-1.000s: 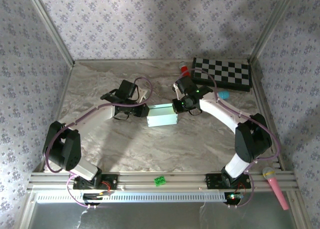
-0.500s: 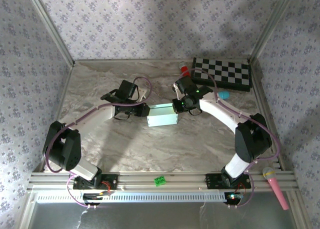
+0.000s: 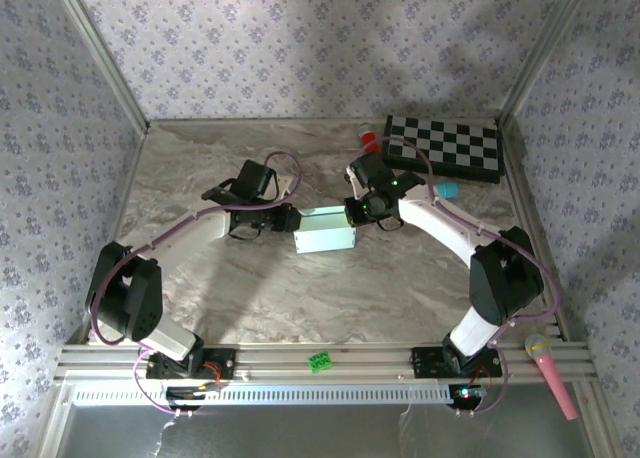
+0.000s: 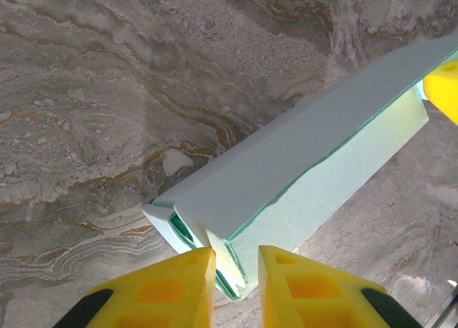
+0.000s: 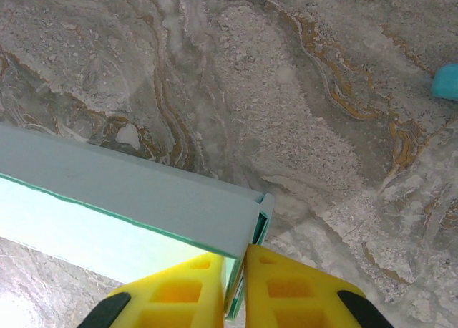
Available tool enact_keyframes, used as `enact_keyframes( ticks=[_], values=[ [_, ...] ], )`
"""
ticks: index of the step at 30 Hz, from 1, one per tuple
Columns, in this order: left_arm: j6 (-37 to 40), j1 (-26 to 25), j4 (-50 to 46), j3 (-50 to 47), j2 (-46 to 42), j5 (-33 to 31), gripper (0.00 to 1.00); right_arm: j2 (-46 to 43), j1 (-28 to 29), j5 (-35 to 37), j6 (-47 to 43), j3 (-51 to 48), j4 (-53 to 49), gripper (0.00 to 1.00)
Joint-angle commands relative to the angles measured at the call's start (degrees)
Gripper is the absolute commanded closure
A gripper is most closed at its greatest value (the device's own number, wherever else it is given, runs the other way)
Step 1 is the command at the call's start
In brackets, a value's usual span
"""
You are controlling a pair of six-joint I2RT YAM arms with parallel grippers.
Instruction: Fold the paper box
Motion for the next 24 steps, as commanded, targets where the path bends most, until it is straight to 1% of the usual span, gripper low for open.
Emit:
enact_keyframes(
  ticks=[1, 6, 13, 17, 19, 24],
  values=[
    [-2.47, -2.45, 4.30, -0.79, 1.55, 5.42, 0.77, 1.86, 3.27, -6.61, 0.86, -1.41, 1.34, 0.86],
    [-3.71, -2.46, 4.85, -1.60, 1.25, 4.93, 0.77, 1.85, 3.38, -6.52, 1.01, -1.78, 1.47, 0.86],
    [-1.46, -2.68, 2.16, -1.82, 1.04, 2.75, 0.82, 1.49, 3.55, -6.08, 0.84, -2.27, 1.19, 0.87],
    [-1.11, -2.73, 1.88, -1.84, 0.71, 2.94, 0.82, 1.15, 3.52, -5.97, 0.74, -2.65, 1.22, 0.87],
    [-1.53, -2.74, 2.56, -1.85, 0.47, 3.86, 0.82, 1.17, 3.49, -5.99, 0.85, -2.67, 1.27, 0.87],
    [-3.16, -2.73, 5.52, -2.14, 0.02, 6.14, 0.77, 1.49, 3.80, -6.17, 1.10, -2.48, 1.53, 0.87]
  ],
)
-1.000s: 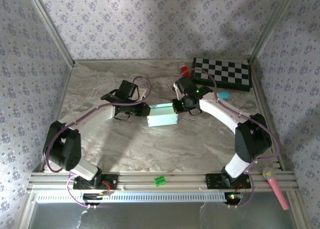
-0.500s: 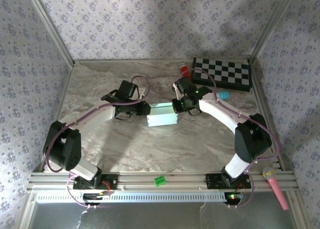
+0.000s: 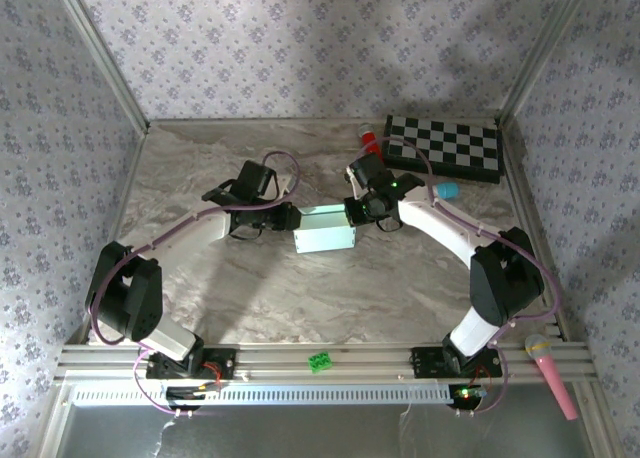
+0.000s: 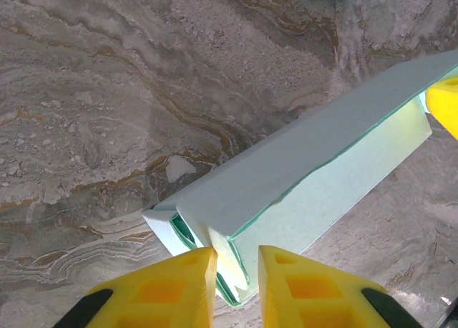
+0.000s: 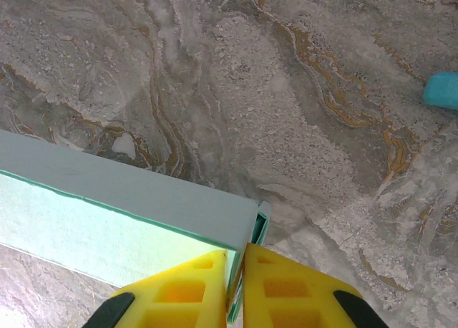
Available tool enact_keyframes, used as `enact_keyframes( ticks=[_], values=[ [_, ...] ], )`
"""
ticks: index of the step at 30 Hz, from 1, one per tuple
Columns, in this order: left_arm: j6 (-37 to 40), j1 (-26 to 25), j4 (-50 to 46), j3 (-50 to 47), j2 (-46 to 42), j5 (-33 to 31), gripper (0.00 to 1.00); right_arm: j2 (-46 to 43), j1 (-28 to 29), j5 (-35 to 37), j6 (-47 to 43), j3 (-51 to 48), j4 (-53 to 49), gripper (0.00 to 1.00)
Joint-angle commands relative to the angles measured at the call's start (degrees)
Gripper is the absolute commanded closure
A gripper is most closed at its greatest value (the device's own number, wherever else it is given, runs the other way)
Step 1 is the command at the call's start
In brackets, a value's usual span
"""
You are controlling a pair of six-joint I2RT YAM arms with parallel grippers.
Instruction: Fold the paper box
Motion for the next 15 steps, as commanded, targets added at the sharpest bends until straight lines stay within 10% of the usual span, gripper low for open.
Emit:
enact_keyframes(
  ticks=[1, 15],
  values=[
    [-0.75, -2.64, 3.49, -1.26, 0.16, 7.06, 0.76, 1.72, 3.53, -7.35, 0.43, -1.63, -0.26, 0.87],
    [2.61, -3.08, -1.58, -2.29, 0.01, 2.58, 0.87, 1.19, 3.98, -6.60, 0.49, -2.85, -0.96, 0.91]
  ],
)
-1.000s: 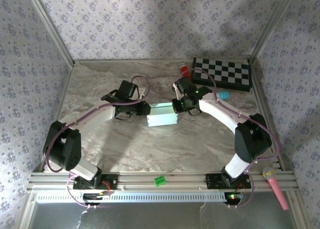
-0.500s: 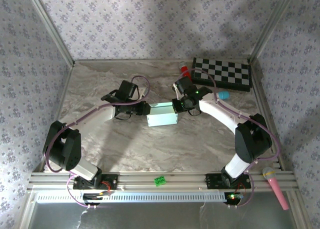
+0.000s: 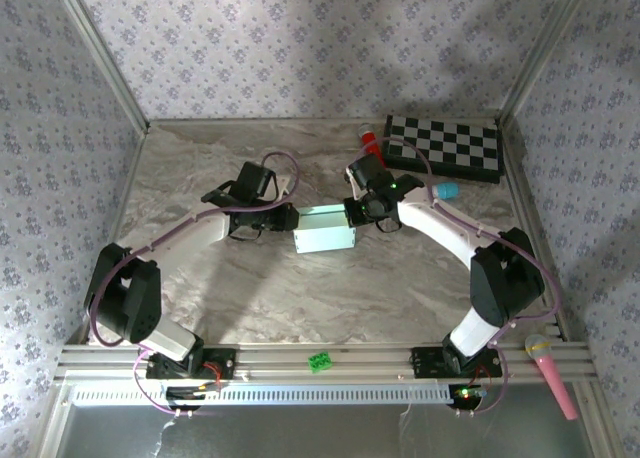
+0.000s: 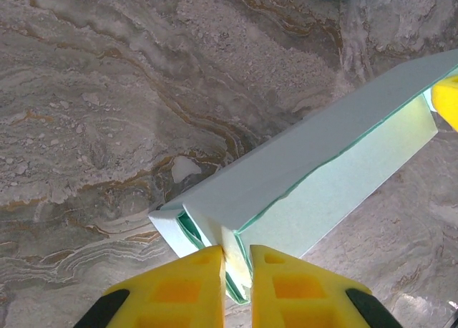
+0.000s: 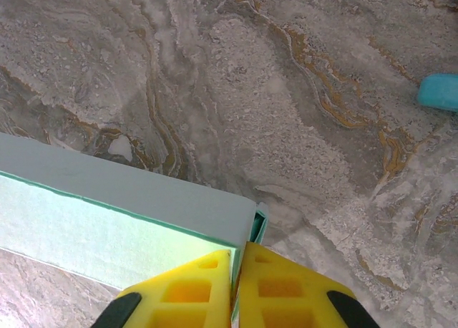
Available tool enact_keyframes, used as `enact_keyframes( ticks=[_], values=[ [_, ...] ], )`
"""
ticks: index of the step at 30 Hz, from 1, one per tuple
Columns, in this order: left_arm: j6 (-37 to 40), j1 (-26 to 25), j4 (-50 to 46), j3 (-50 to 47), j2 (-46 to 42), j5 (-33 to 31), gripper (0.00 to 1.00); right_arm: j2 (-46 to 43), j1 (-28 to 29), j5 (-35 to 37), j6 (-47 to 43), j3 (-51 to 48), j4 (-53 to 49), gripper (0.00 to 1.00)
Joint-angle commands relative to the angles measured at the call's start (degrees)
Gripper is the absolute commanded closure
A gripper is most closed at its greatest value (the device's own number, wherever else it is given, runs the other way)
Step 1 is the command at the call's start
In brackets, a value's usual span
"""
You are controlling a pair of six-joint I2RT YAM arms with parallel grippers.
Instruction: Fold the paper box
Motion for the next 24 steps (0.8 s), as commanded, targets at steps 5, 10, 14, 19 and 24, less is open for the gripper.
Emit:
enact_keyframes(
  ticks=[5, 10, 14, 19, 24],
  values=[
    [3.09, -3.66, -2.96, -1.43, 0.96, 3.15, 0.91, 1.11, 3.77, -7.58, 0.03, -3.23, -1.80, 0.93],
    [3.66, -4.30, -3.77, -1.46, 0.86, 2.49, 0.92, 0.85, 4.01, -7.40, 0.04, -3.25, -2.19, 0.94],
    [4.15, -4.63, -4.75, -1.43, 0.98, 1.95, 0.92, 0.96, 4.12, -7.57, 0.03, -3.25, -2.41, 0.95],
    [4.74, -5.19, -6.12, -1.71, 1.00, 1.13, 0.92, 0.97, 4.42, -7.68, -0.02, -3.25, -2.72, 0.95],
    [5.11, -5.72, -7.28, -1.86, 0.96, 0.50, 0.92, 0.81, 4.84, -7.36, -0.26, -3.25, -3.24, 0.96]
  ],
)
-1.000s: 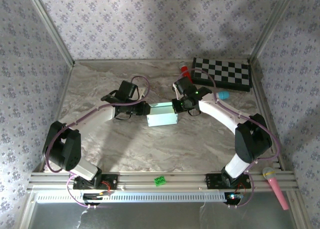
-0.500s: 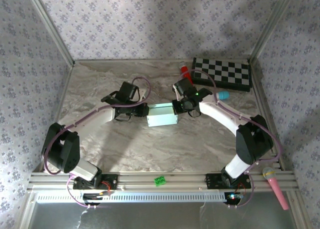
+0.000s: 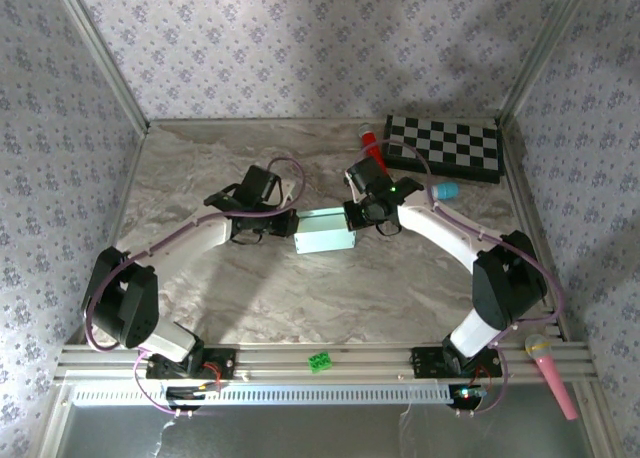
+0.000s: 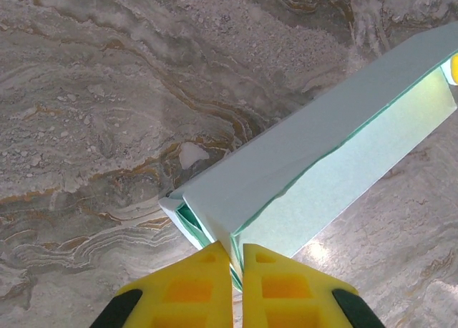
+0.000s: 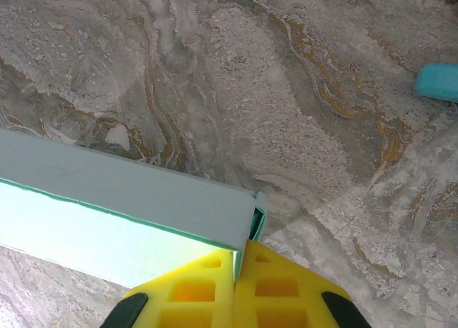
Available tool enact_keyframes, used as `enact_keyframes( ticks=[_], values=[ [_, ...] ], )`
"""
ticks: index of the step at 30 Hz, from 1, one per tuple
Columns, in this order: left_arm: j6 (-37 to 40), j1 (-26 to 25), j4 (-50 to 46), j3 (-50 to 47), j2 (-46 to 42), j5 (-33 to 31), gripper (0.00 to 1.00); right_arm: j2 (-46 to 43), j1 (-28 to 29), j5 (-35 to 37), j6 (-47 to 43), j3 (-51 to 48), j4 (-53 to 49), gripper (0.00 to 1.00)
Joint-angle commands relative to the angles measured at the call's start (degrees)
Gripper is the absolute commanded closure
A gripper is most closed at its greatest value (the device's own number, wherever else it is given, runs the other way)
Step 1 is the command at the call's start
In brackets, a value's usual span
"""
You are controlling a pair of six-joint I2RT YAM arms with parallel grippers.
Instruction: Fold the paper box
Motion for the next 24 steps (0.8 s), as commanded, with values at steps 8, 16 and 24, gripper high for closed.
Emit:
enact_keyframes(
  ticks=[8, 16, 24],
  values=[
    [2.02, -3.85, -5.98, -1.59, 1.86, 2.96, 0.93, 1.69, 4.28, -8.12, -0.48, -4.22, -3.34, 0.96],
    [2.47, -5.04, -6.48, -1.57, 1.99, 1.24, 0.93, 1.77, 4.89, -7.99, -0.36, -5.19, -2.83, 0.97],
    [1.78, -5.53, -5.67, -2.46, 1.44, -0.01, 0.92, 1.78, 5.64, -8.06, 0.65, -6.86, -1.69, 0.98]
  ],
)
